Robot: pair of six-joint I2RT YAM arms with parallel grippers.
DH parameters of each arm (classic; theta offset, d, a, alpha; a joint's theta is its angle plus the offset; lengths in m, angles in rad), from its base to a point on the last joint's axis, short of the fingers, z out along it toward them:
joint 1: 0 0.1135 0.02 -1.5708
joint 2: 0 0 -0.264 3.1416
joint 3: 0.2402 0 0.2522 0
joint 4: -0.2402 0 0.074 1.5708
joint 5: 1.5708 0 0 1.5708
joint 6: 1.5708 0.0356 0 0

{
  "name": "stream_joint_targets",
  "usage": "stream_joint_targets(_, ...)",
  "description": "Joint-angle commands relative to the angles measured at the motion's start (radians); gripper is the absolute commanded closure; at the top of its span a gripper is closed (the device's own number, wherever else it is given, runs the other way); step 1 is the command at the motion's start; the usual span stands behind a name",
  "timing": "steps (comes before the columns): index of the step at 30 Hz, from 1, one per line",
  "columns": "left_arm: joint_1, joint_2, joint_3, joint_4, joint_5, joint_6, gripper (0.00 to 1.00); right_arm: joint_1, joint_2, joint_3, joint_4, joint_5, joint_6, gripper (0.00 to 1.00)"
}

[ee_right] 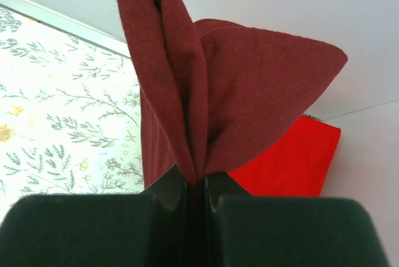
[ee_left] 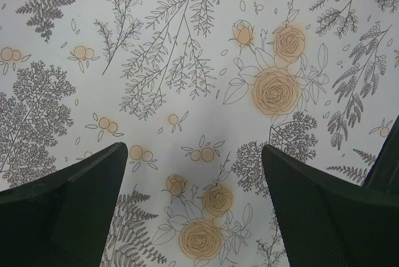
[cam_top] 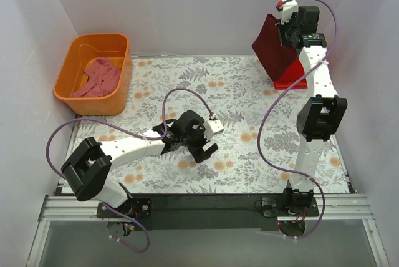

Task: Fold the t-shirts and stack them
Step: Neatly place the folded tshirt to the corner

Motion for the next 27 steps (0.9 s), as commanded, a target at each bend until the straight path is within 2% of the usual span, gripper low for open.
stream_joint_targets(1,0.005,-0.021,0.025,-0.007,0.001,0.011,0.11,-0.029,-0.007,0.028,0.096,0.012,-0.002,0.99)
stream_joint_targets(27,0.005,0.029,0.069,-0.042,0.010,0.019,0.10,-0.124,0.077,-0.015,0.191,0.065,-0.074,0.99)
